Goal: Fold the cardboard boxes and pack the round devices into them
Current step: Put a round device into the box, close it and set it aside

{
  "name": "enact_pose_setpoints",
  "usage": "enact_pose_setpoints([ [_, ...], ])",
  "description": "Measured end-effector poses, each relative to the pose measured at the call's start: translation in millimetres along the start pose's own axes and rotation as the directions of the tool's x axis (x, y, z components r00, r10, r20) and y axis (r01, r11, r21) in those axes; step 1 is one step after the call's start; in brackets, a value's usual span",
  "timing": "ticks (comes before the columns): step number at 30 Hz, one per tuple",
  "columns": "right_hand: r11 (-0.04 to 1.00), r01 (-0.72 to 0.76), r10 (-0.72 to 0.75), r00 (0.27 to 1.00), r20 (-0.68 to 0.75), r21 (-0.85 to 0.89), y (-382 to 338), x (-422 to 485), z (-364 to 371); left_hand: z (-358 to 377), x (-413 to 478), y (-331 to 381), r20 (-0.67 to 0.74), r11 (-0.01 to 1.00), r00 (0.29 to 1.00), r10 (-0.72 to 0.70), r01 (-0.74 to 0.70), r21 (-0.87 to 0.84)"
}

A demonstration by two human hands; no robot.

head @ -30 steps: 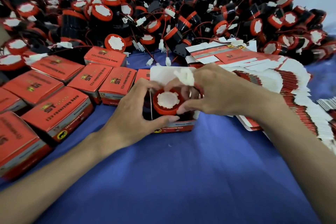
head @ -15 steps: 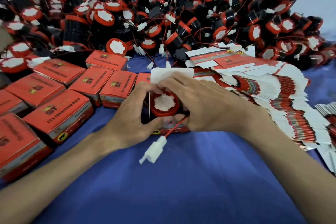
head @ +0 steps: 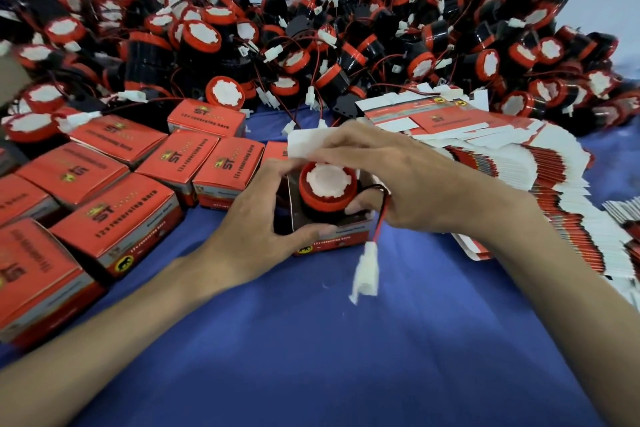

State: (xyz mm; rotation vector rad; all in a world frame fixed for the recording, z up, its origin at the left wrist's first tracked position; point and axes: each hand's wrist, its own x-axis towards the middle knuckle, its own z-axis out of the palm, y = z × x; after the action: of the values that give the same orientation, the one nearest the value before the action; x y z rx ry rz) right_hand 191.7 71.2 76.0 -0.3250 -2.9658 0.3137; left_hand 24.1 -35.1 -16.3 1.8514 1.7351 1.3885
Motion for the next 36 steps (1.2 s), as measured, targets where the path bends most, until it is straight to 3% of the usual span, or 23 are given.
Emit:
enact_pose_setpoints([
  [4,0.992,0.010,-0.003,0.999,0.051,-0.128,-1.4,3.2,4.1,0.2,-1.1,-1.0,0.011,1.000,1.000,0.002,-0.002,0.028],
  [7,0.997,0.002,0.002,0.999,0.048,-0.078,-1.8,2.4,4.5,0.1,-0.6,-0.9,0.022,1.000,1.000,0.005,-0.006,0.030],
  [11,0.977,-0.095,0.071,0.989,-0.128,-0.193,1.3,-1.6,-3.8,0.1,-1.9,-1.1,-0.001,0.998,1.000,-0.014,0.014,0.054],
  [14,0.976,-0.126,0.086,0.972,-0.219,-0.177,1.7,-0.3,-9.4,-0.4,-2.3,-2.9,0.012,0.998,0.999,-0.032,0.031,0.055],
  [24,0.981,-0.078,0.036,0.973,-0.229,-0.176,-11.8,6.6,4.8,-2.6,-2.1,-2.1,0.052,0.999,0.998,-0.036,0.037,-0.020],
  [29,0.978,-0.174,0.138,0.953,-0.268,-0.116,-18.6,9.6,17.6,-1.7,-0.8,0.5,0.032,0.998,0.999,-0.002,0.004,-0.063],
  [36,0.955,-0.235,0.174,0.939,-0.297,-0.184,-25.4,13.6,29.0,-1.8,-0.8,1.2,0.025,0.993,1.000,-0.009,0.012,-0.116],
])
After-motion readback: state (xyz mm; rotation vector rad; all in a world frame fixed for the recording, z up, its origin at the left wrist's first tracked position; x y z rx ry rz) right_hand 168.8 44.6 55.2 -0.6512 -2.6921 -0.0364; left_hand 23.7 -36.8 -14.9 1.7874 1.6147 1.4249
